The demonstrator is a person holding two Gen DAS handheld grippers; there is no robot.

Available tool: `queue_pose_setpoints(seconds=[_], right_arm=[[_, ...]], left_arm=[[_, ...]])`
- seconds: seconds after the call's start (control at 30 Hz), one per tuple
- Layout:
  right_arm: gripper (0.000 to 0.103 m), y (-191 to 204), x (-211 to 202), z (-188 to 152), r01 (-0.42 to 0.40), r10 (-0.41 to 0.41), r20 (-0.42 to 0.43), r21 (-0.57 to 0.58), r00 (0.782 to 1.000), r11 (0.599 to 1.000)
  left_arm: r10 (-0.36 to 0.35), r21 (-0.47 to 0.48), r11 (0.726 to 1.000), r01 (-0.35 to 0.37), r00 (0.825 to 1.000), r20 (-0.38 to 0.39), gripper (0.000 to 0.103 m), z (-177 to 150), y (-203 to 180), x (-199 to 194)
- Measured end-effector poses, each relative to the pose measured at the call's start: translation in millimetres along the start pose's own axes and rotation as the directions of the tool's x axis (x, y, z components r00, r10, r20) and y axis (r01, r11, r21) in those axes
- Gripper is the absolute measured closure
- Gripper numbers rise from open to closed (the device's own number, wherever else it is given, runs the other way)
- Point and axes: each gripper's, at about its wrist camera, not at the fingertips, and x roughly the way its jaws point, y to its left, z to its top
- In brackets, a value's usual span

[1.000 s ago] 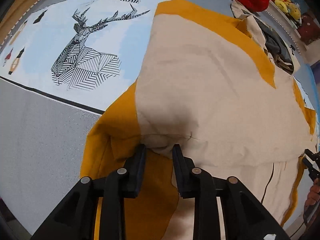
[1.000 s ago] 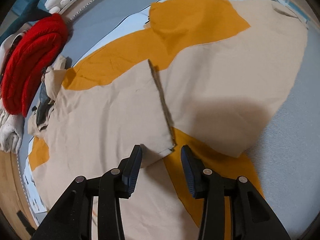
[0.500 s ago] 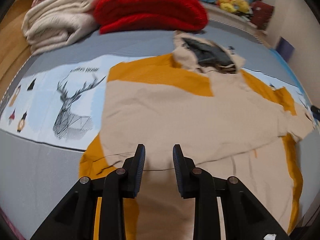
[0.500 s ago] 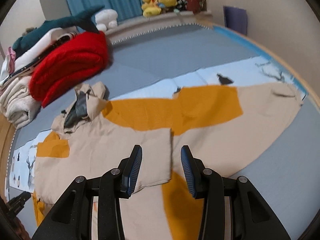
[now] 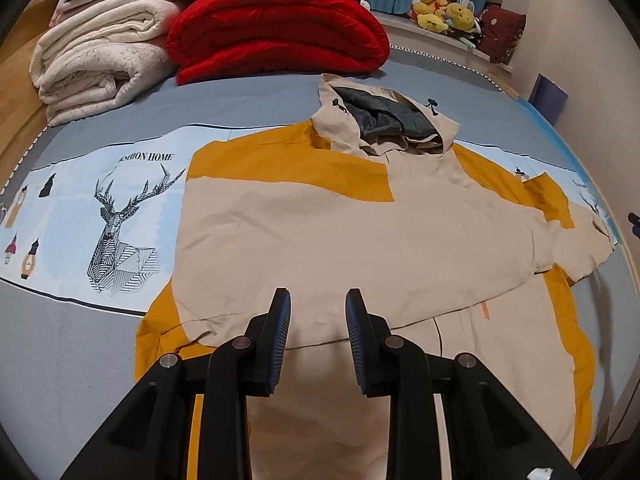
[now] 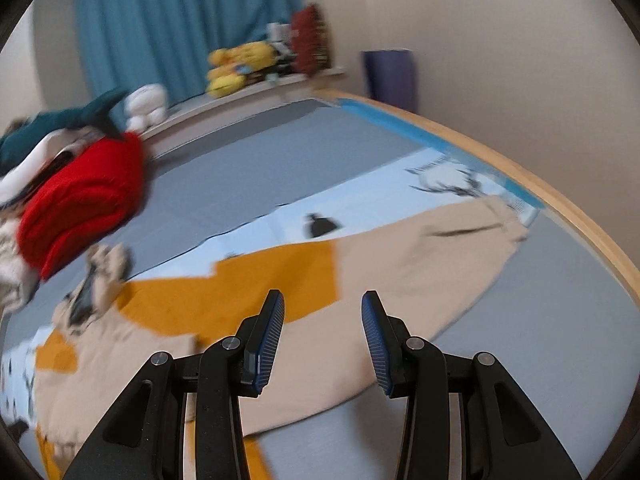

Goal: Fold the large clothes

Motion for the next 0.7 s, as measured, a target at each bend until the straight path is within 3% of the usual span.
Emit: queue_pose_setpoints(seconds=[0.2,0.33,0.7], right_arm=[[0.062,-88.9,41.5,4.9,0.067,-0.060,-0.040,0.232,0.997,0.970],[0.063,-127.9,68.8,3.4,0.051,-0.028,-0.073,0.330,0.997,0.943],[0.062,-157.6,131.5,-24.3,0.083,-0.001,-0.187,0.429,0.982,0.899]], left_arm=[[-0.007,0.004,1.000,0.007,1.000,-0.010,0.077,2.8,1.7,7.0],[-0.002,0.009,1.000,0.002,1.000,-0.022,0.077,4.3,3.0,13.9],[-0.016,0.002,1.000,0.016,0.999,-0.048,0.077,5.1,5.5,28.3]])
